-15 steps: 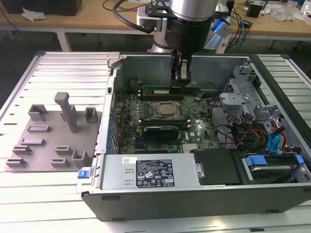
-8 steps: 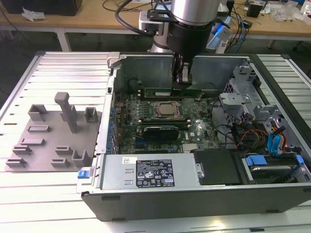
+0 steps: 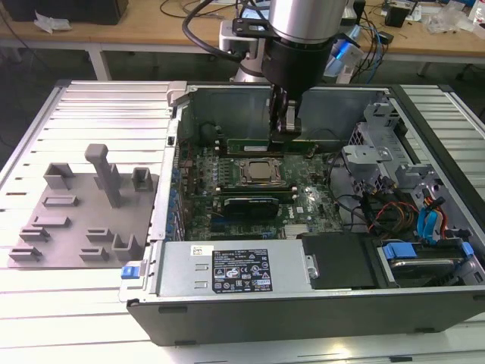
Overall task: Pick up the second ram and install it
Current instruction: 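Pick up the second ram and move it above second insertion slot, then insert the second ram into the second slot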
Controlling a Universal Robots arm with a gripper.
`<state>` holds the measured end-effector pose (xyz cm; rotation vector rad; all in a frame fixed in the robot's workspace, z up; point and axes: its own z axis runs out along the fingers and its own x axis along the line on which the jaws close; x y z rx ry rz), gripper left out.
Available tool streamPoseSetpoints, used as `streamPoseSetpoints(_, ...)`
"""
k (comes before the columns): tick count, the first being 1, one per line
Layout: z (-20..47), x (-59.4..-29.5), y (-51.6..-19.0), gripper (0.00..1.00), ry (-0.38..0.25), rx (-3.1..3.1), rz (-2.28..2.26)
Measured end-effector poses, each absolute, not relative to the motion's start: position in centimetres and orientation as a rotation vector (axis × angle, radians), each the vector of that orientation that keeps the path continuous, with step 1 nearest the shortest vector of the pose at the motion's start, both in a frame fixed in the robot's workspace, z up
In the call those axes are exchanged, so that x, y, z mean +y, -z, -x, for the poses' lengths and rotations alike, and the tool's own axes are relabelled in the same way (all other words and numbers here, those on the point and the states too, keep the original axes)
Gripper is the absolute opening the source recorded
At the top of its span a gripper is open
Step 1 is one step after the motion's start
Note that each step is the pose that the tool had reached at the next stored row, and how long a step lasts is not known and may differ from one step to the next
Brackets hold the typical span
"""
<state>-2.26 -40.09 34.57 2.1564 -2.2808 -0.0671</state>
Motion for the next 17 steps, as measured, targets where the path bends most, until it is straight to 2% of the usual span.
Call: streamPoseSetpoints(17, 2.2, -40.1, -32.9, 0.11, 0.067, -2.281, -2.157)
